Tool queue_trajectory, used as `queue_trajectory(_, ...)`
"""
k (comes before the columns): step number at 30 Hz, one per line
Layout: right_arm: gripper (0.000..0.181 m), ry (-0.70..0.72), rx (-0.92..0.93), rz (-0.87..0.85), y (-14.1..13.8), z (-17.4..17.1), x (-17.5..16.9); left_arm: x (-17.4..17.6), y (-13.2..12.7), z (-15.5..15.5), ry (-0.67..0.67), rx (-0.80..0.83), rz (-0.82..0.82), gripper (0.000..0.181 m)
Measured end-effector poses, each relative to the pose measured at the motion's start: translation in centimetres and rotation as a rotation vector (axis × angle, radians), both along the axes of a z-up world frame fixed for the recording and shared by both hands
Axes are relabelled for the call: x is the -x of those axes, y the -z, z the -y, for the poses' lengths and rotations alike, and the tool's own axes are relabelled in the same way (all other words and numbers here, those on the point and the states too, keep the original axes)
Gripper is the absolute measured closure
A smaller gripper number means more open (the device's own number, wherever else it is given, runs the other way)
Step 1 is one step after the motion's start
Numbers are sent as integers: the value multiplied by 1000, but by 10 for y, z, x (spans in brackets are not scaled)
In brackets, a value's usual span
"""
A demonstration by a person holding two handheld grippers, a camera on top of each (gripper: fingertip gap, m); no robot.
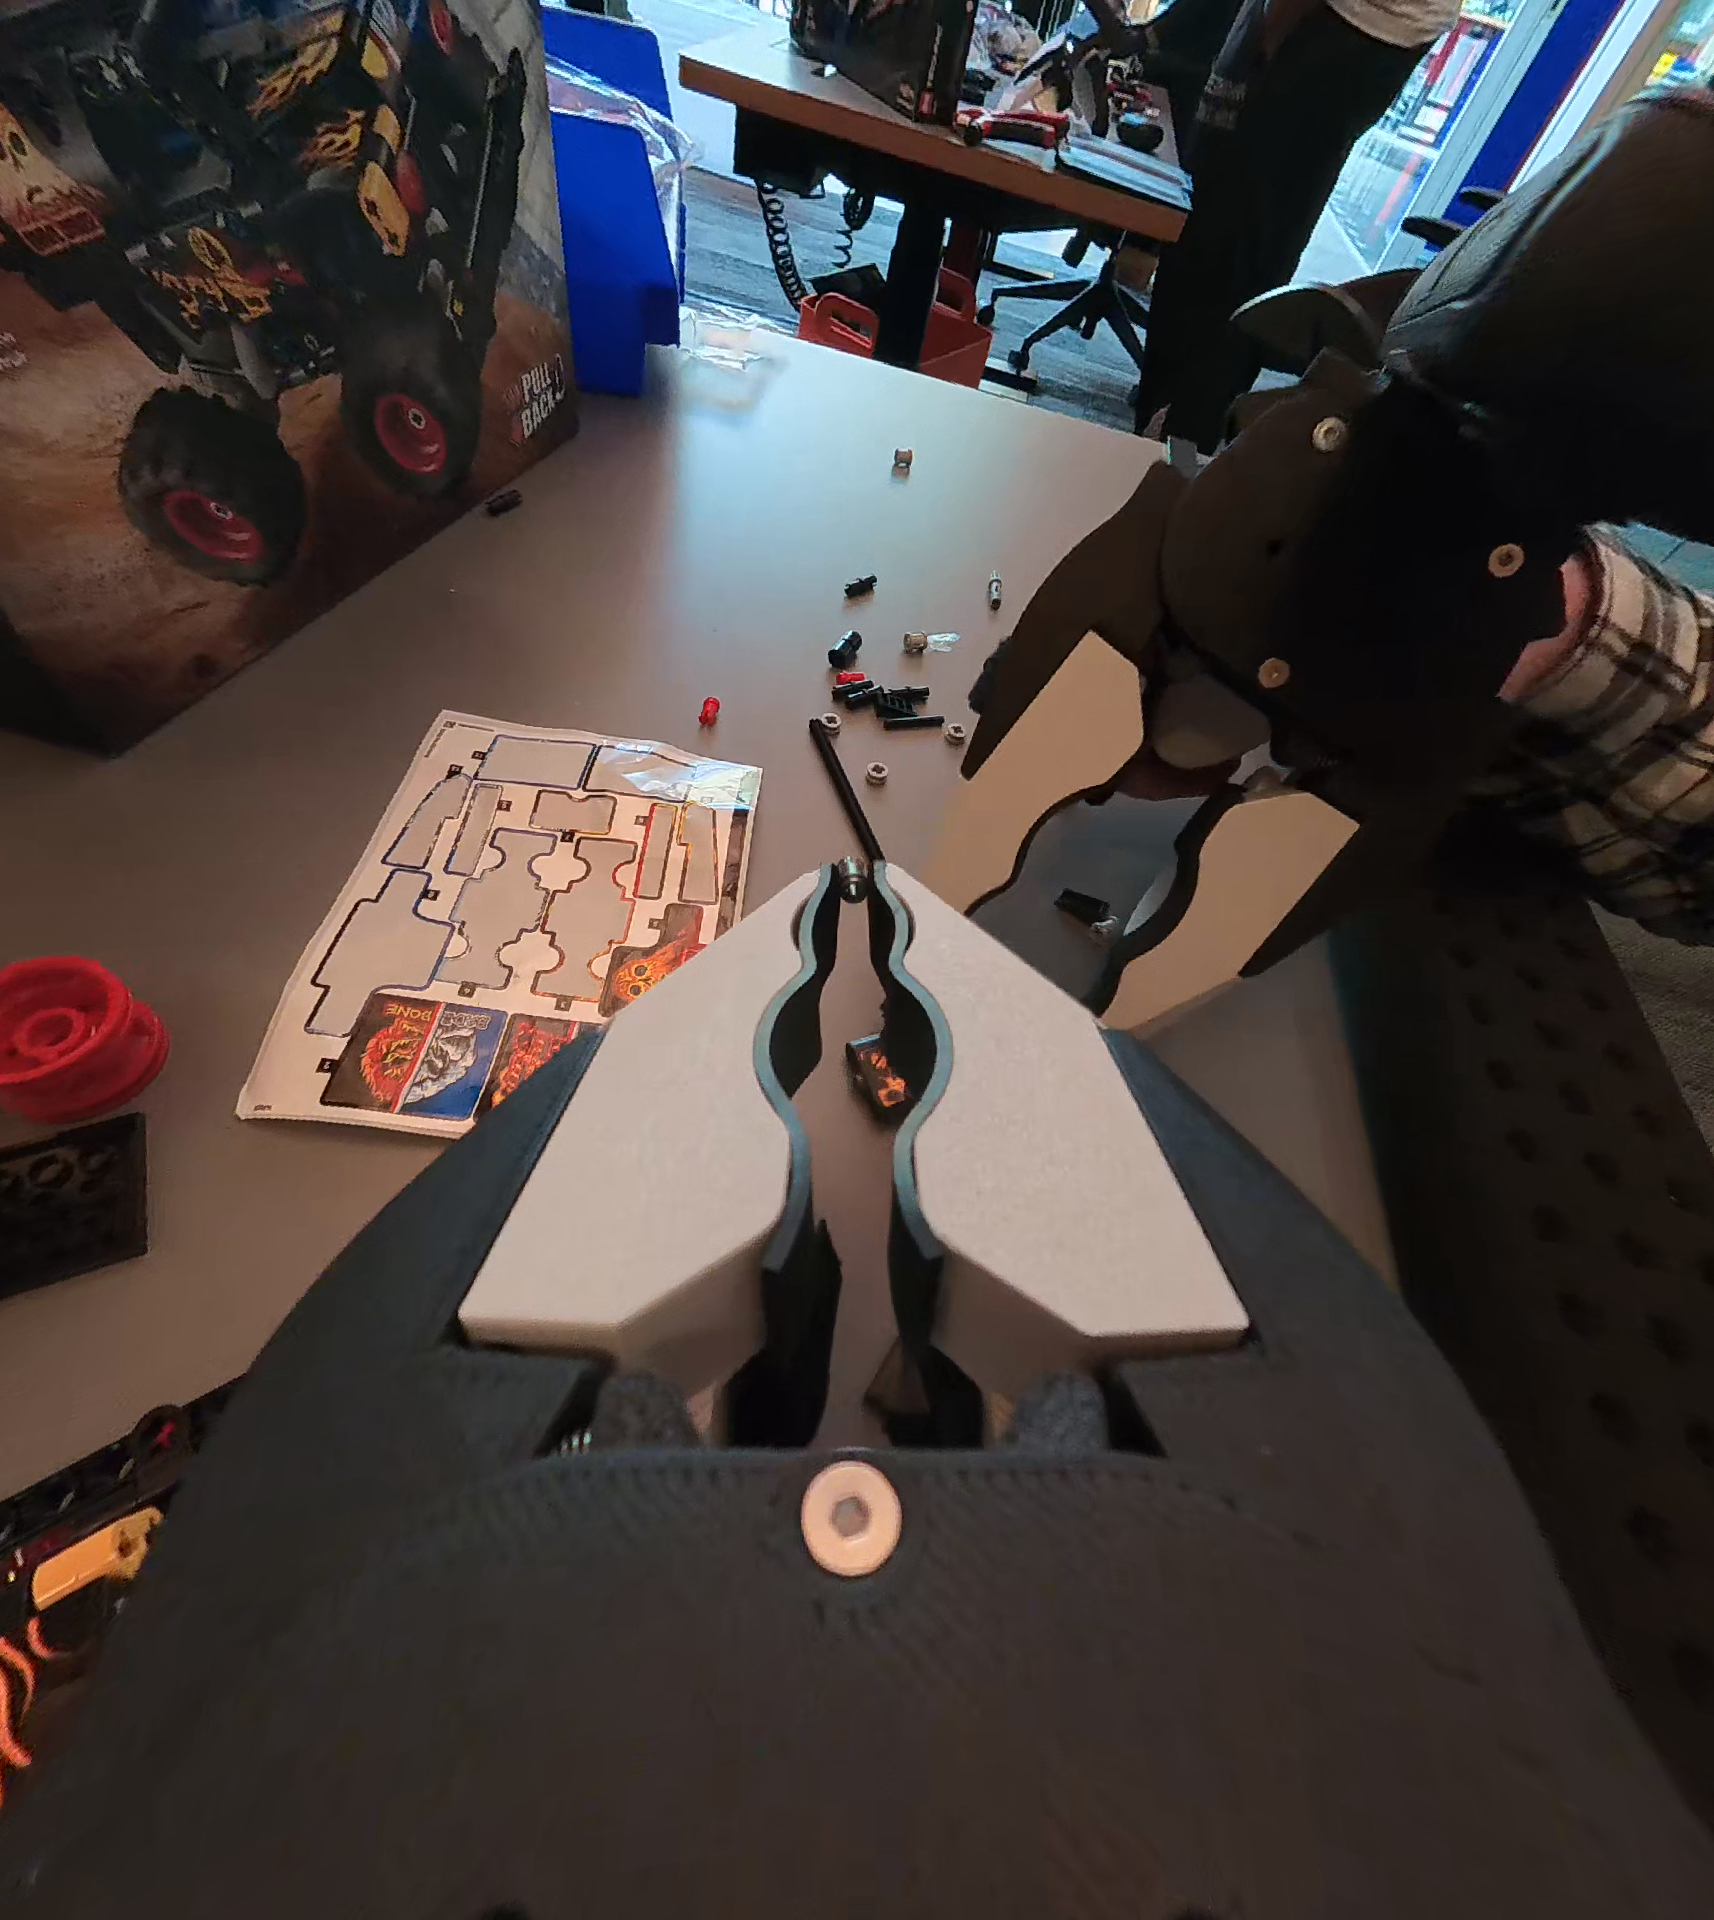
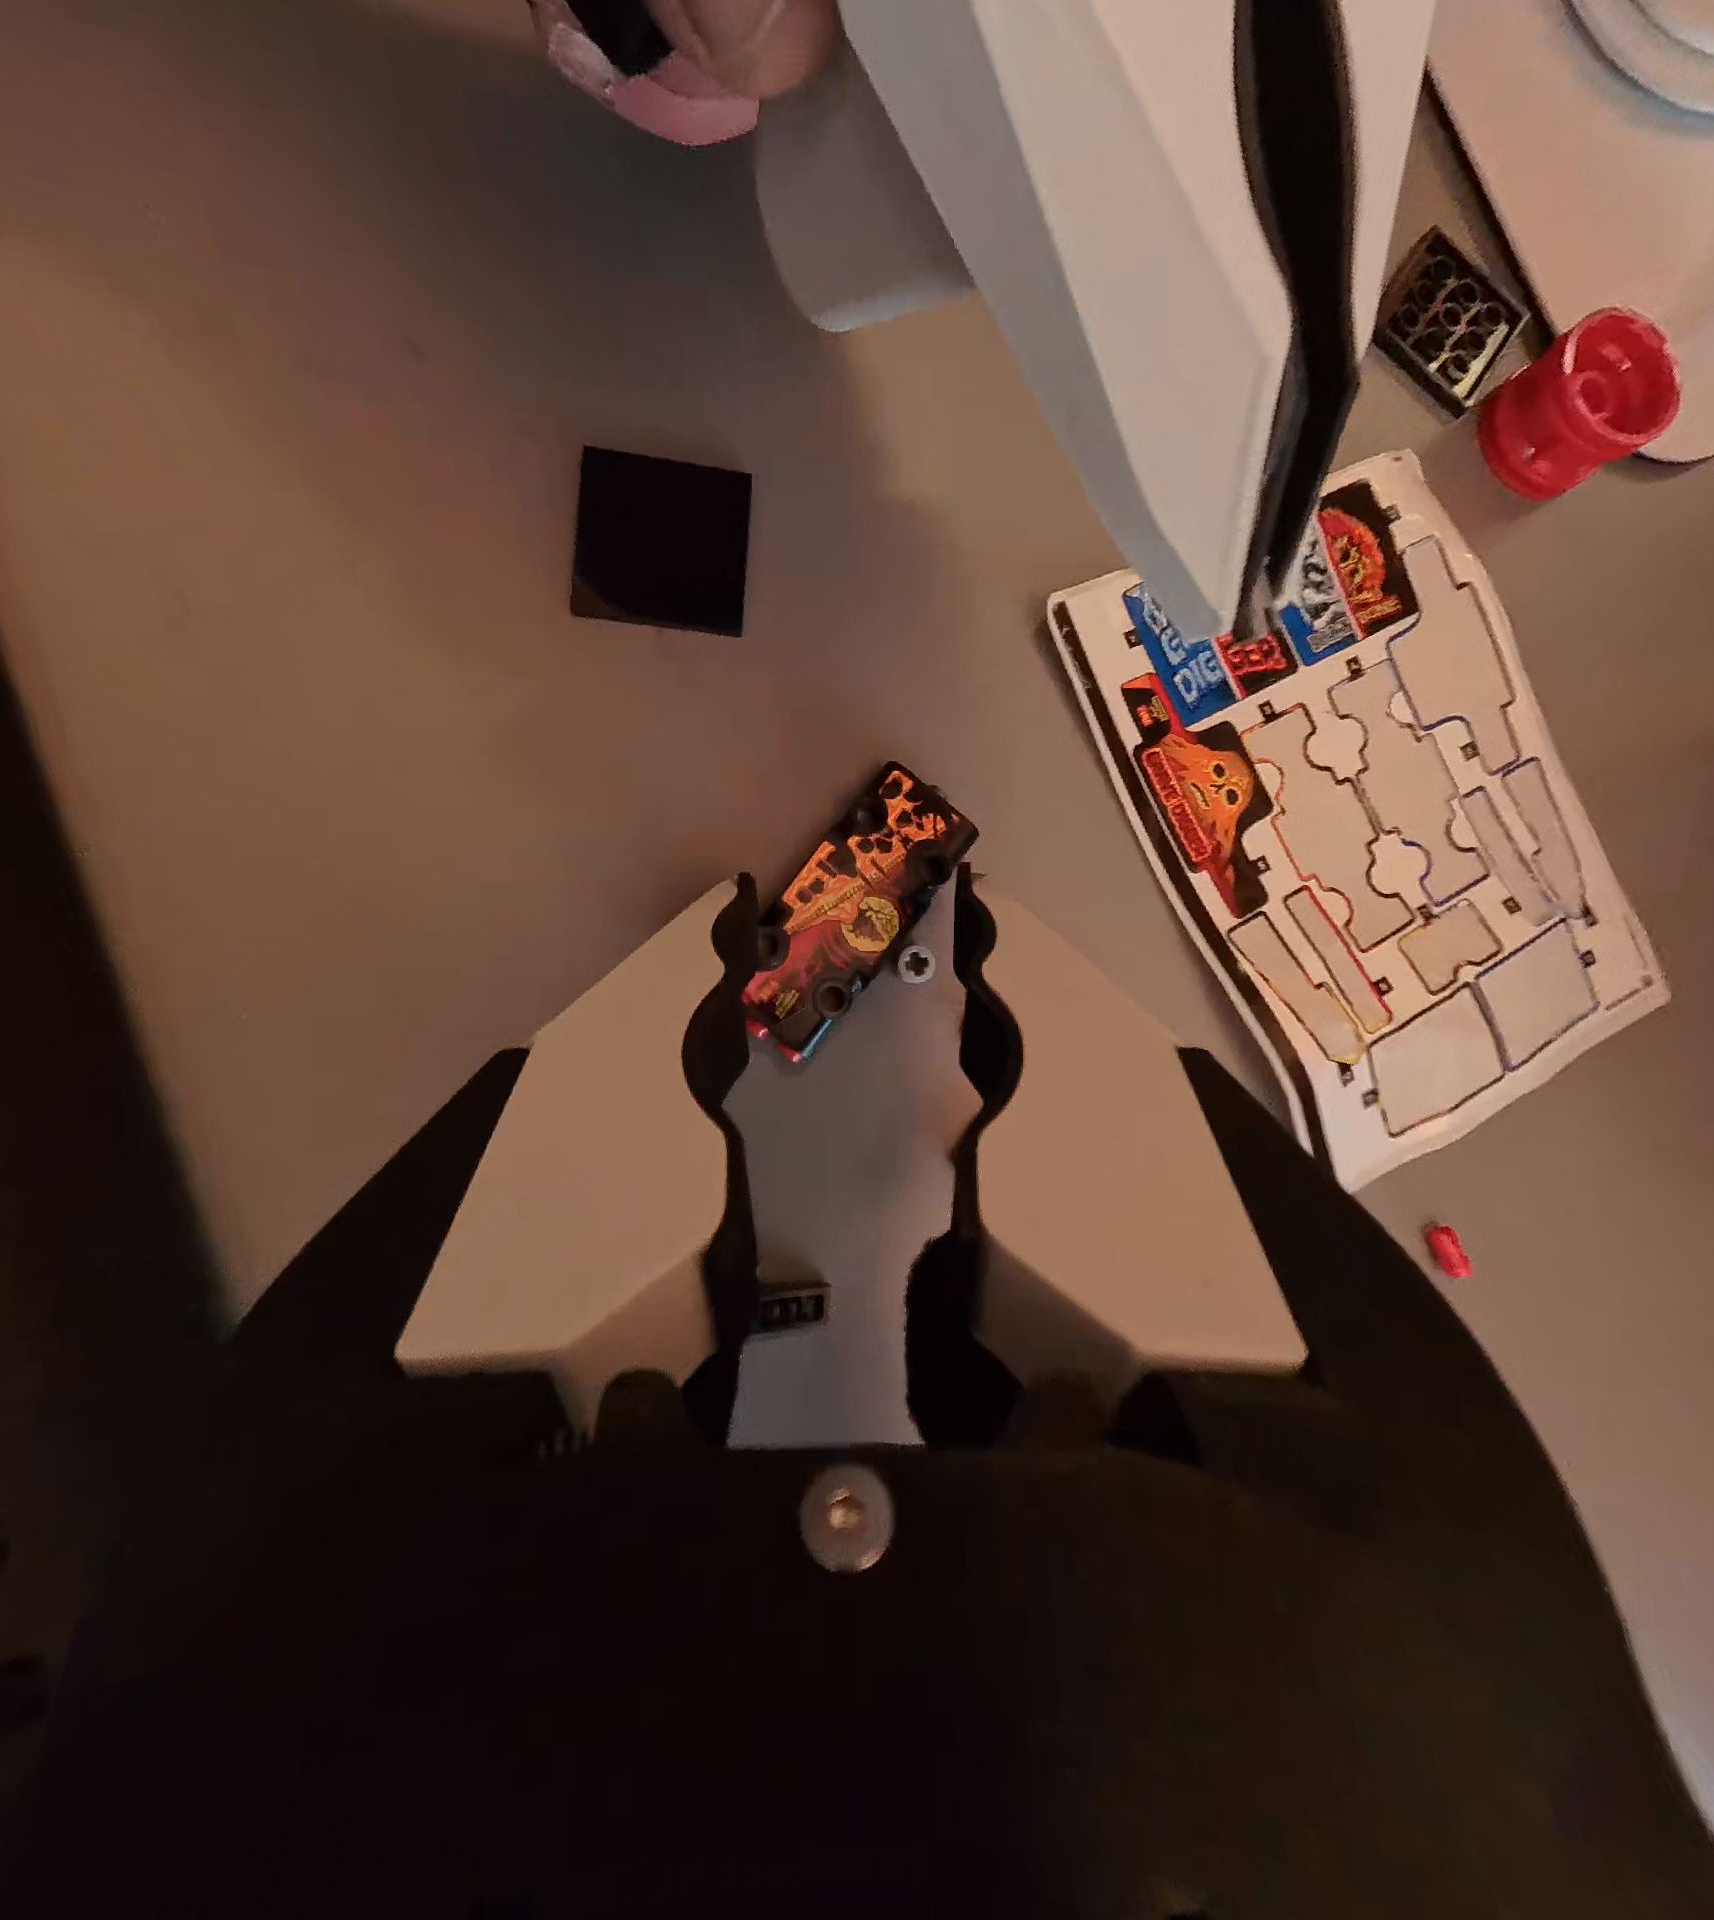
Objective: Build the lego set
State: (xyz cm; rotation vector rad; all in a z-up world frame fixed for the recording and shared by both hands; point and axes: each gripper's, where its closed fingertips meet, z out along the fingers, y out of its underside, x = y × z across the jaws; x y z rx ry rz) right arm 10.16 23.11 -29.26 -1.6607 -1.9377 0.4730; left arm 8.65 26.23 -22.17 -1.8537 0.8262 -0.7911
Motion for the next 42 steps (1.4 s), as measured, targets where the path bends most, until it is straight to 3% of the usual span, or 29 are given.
queue_trajectory(10, 156, -81, 0, -16, 2, 6, -1, 2, -1, 1, 6, 8, 2, 177)
queue_trajectory(13, 178, -120, -14, -65, -7, 9, 0, 0, -2, 3, 17, 23, 26, 177)
queue_trajectory(18, 181, -140, -12, -75, -7, 9, -2, 1, -3, 4, 20, 37, 47, 177)
queue_trajectory(29, 152, -194, -33, -95, -8, 15, 2, 5, -10, 4, 14, 28, 57, 177)
queue_trajectory(42, 138, -305, -11, -30, -2, 23, 7, 5, -12, 5, 14, 17, 44, 177)
